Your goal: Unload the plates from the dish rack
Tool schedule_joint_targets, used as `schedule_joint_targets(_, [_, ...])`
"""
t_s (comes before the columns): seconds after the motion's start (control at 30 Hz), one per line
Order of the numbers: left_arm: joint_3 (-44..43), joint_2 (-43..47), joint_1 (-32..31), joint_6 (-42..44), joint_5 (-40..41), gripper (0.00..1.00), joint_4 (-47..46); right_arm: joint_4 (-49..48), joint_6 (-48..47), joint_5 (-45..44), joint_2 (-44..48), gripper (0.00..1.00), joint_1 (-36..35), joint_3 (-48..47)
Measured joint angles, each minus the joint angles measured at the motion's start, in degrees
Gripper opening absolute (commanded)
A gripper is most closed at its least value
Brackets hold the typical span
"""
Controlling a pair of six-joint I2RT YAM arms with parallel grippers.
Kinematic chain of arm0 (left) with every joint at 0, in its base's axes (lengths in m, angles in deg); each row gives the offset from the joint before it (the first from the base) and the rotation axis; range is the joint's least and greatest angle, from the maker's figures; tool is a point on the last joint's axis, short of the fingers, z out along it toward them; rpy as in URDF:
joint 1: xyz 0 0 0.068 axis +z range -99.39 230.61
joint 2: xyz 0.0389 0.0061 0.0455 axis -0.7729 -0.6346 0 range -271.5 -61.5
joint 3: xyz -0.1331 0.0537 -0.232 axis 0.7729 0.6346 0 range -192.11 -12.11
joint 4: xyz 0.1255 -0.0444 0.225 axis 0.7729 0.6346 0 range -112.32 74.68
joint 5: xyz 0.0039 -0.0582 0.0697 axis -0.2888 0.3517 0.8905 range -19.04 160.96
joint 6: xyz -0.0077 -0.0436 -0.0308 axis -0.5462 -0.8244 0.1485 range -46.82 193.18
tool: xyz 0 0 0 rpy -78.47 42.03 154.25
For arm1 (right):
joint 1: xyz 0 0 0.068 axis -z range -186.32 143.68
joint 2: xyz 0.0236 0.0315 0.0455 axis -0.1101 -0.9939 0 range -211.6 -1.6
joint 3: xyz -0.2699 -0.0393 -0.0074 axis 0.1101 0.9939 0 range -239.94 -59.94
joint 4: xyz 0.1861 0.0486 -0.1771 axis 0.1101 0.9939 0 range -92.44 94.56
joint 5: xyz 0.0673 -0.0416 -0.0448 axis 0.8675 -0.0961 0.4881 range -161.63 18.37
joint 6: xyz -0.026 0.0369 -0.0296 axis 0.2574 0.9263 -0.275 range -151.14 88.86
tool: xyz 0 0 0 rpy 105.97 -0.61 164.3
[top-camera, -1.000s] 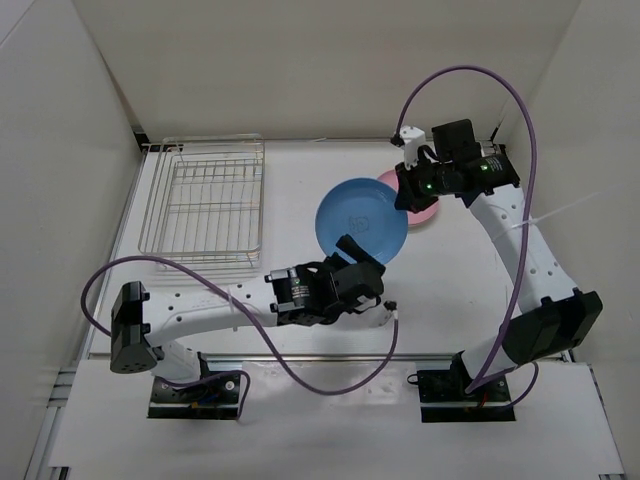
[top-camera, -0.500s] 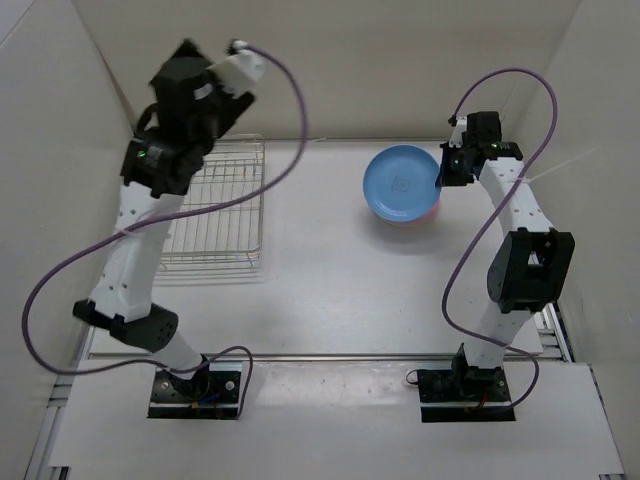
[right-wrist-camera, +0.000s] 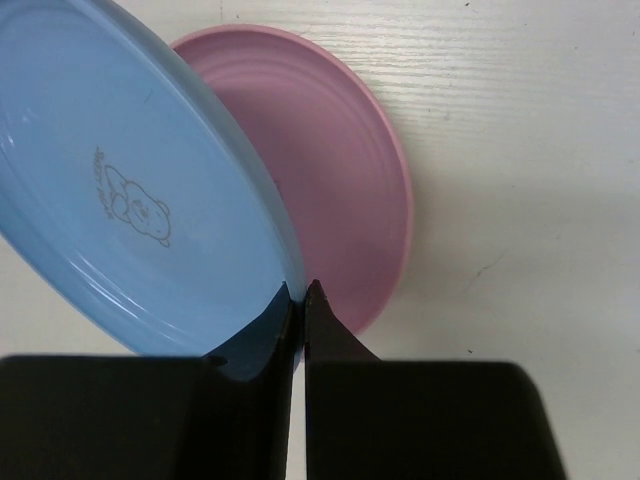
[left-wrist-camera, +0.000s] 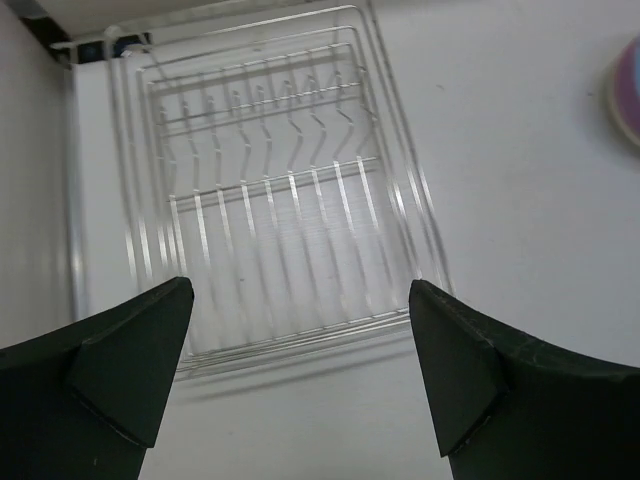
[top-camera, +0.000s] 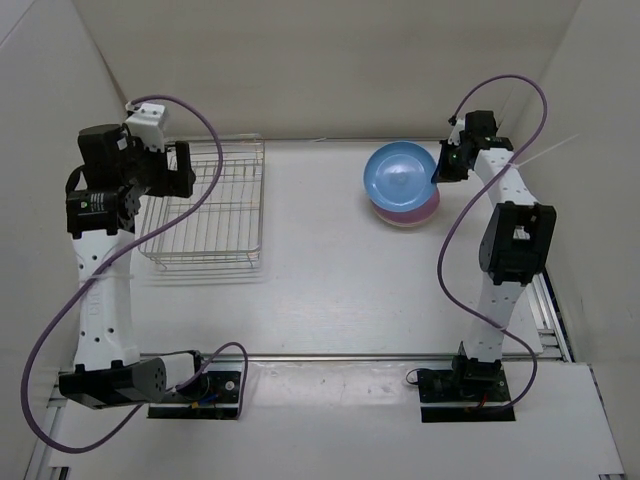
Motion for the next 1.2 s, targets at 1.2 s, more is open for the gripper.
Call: schedule_joint_targets(1.2, [5.51,3.65,6.34,-9.92,-24.74,1.0,-2.97,-0.39,-0.9,3.23,-7.78,0.04,2.75,-1.55])
